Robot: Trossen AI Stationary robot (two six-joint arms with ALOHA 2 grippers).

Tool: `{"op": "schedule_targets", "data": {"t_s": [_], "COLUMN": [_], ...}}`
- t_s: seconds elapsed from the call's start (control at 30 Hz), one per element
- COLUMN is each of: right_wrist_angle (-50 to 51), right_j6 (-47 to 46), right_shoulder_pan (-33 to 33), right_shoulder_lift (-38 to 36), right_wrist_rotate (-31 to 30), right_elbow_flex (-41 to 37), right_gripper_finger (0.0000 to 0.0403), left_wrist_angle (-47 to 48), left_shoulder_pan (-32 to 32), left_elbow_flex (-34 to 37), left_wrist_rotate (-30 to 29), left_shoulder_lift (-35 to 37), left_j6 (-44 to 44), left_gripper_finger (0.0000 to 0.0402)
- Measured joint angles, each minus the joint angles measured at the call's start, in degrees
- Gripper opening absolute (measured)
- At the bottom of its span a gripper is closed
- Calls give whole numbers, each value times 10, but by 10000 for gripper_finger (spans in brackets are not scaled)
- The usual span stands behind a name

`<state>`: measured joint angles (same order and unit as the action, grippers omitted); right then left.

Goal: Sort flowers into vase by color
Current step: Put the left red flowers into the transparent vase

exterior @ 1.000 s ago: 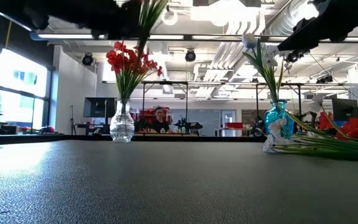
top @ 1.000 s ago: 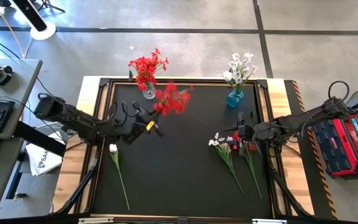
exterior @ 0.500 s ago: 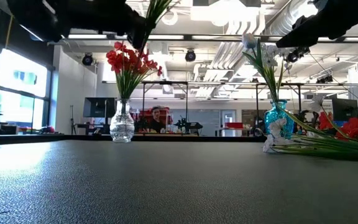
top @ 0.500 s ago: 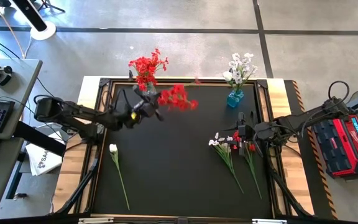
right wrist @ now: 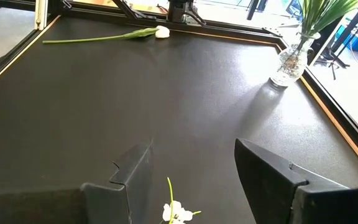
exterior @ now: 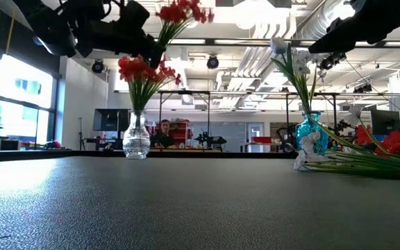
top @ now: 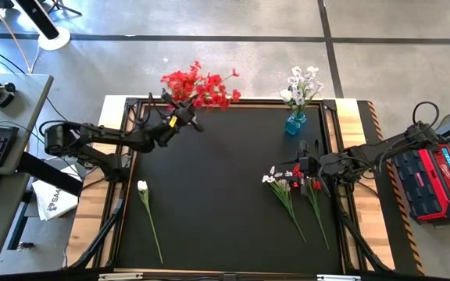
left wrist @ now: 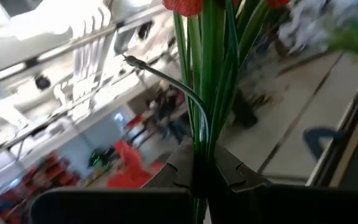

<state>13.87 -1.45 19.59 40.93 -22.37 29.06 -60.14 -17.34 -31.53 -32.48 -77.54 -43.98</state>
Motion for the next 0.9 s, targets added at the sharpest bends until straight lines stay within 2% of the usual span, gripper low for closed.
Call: {"op": "schedule_targets", "data": {"t_s": [0.2, 0.37, 0.53, 0.73, 0.9], "right_wrist_angle": [-9, -17, -17, -17, -17], "right_j6": [0, 0, 0, 0, 0], "right_shoulder_pan": [0, 0, 0, 0, 0], "right_shoulder_lift": [0, 0, 0, 0, 0], "right_wrist_rotate": [0, 0, 0, 0, 0], "right_elbow_flex": [0, 0, 0, 0, 0], "right_gripper_finger": [197, 197, 197, 197, 197], "left_wrist_angle": [58, 64, 69, 89, 109], "left_shoulder_pan": [-7, -14, -24, -37, -45], "left_elbow_flex": [0, 0, 0, 0, 0], "left_wrist_rotate": [-8, -20, -67, -81, -116], "left_shoulder_lift": [0, 0, 0, 0, 0], "left_j6": [33, 87, 166, 254, 320], "left_gripper_finger": [0, 0, 0, 3, 19]}}
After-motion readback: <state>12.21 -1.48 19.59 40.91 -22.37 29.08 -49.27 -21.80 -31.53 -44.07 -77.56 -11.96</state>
